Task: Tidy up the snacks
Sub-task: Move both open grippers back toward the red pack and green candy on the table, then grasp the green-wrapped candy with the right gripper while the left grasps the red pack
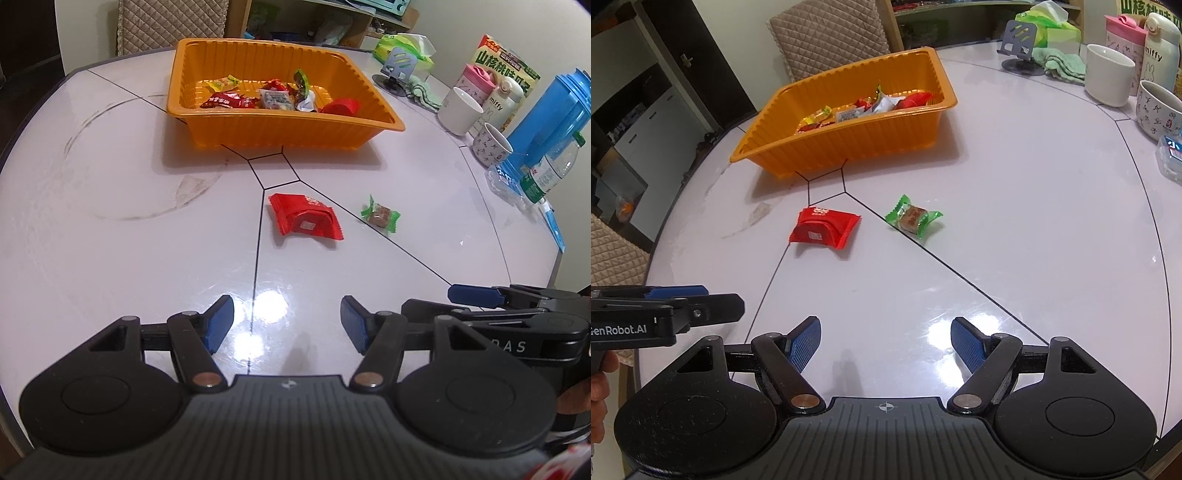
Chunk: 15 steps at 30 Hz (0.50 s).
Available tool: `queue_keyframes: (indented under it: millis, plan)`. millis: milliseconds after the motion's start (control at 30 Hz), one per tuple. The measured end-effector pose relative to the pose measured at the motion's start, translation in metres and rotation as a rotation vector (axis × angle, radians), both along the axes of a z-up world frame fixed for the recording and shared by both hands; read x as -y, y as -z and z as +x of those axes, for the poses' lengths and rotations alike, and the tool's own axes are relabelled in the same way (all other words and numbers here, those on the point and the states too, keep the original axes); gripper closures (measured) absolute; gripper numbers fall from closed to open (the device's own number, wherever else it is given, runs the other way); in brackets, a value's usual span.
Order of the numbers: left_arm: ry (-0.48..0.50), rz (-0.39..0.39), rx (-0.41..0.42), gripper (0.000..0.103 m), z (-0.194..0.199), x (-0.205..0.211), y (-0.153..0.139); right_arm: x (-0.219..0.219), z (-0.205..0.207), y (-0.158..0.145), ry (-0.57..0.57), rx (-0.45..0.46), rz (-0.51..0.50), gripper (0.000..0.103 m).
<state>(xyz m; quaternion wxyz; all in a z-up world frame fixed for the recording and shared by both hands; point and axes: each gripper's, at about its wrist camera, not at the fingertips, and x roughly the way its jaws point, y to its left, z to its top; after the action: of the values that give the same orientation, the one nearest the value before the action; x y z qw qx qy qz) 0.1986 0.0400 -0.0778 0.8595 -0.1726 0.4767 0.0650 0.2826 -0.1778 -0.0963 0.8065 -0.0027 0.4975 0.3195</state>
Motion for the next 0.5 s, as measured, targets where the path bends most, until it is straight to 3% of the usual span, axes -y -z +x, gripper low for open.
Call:
queue_keyframes:
  millis: [267,500]
  plan:
    - [-0.003,0.004,0.001,0.043,0.005,-0.007,0.006,-0.003,0.008,0.007,-0.015,0.031,-0.024,0.026]
    - [0.007,0.022,0.002,0.043,0.013,-0.011,0.014,-0.006,0.022,0.012,-0.058,0.131,-0.044,0.026]
